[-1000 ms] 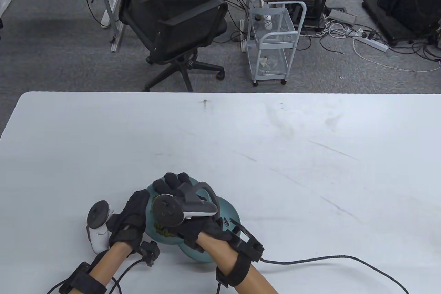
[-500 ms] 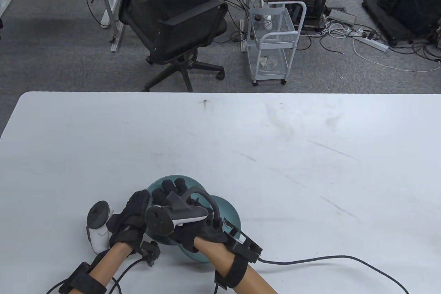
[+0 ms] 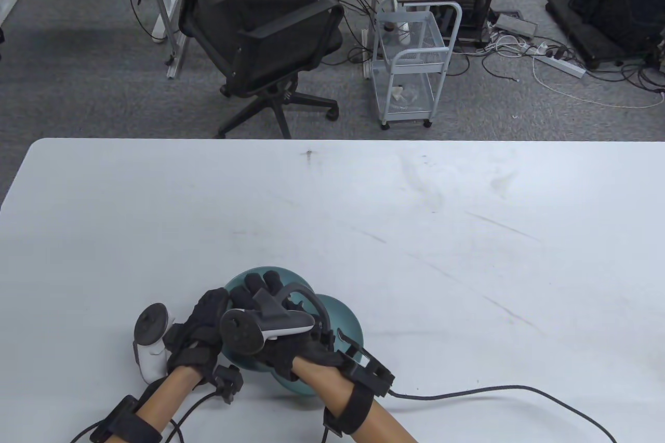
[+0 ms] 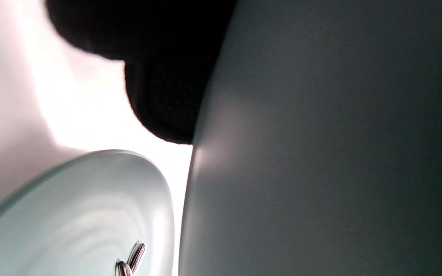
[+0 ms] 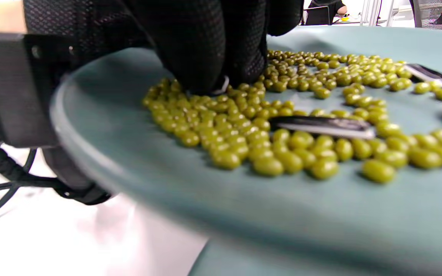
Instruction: Pick sunflower seeds with hand pinch into plate
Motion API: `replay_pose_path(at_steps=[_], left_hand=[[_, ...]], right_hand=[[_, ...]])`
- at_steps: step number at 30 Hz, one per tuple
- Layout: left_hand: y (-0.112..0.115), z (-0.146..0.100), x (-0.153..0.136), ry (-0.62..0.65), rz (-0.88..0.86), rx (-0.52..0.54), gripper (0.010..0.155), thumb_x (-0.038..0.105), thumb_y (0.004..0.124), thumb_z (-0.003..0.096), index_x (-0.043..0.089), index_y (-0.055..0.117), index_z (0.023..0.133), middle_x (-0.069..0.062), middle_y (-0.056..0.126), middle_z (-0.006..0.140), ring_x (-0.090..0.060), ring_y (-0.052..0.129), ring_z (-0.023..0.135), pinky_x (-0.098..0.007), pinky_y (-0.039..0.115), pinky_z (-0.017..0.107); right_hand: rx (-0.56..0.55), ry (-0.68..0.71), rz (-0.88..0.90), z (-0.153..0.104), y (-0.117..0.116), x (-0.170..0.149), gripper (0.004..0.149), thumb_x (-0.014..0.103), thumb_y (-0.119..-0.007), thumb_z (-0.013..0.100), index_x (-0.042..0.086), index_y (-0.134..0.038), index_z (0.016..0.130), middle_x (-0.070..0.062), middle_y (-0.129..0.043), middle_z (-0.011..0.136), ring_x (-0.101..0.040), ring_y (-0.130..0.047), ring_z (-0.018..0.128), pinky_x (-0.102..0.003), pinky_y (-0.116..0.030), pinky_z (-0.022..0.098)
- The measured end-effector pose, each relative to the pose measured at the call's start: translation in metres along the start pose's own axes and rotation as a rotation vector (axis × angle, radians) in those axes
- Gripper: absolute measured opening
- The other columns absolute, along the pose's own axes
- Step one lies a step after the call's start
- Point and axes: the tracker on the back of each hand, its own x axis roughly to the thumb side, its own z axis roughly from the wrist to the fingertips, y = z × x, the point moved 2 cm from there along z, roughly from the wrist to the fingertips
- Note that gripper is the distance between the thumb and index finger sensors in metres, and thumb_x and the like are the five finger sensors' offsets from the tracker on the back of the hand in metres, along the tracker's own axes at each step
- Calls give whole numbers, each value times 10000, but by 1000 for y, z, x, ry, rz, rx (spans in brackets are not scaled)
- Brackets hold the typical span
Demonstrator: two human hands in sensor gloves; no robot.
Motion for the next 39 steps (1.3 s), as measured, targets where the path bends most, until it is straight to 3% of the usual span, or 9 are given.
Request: replay_pose_path(at_steps=[29,39], left_hand=[[-2,0,-1,-15,-13,7,476,486,547,651,125,532,962,-134,874,730,-220,1035,352,-286,866,210],[-2,-1,0,-14,-27,4,476,488,535,654,128,521,966,-128,868,737,-213,1032,361,-282,864,216]], right_hand=[[-49,17,-47,-3,2,9,360,223,-936,529,-49,-907,763,-309,-520,1123,-644,-414,1016,-790,-320,675],[-158,-45,57,-23,30,-7,357,201,-937,531,-66,-904,767,-307,-507,1130,-642,-394,1025,-792,-295,684]])
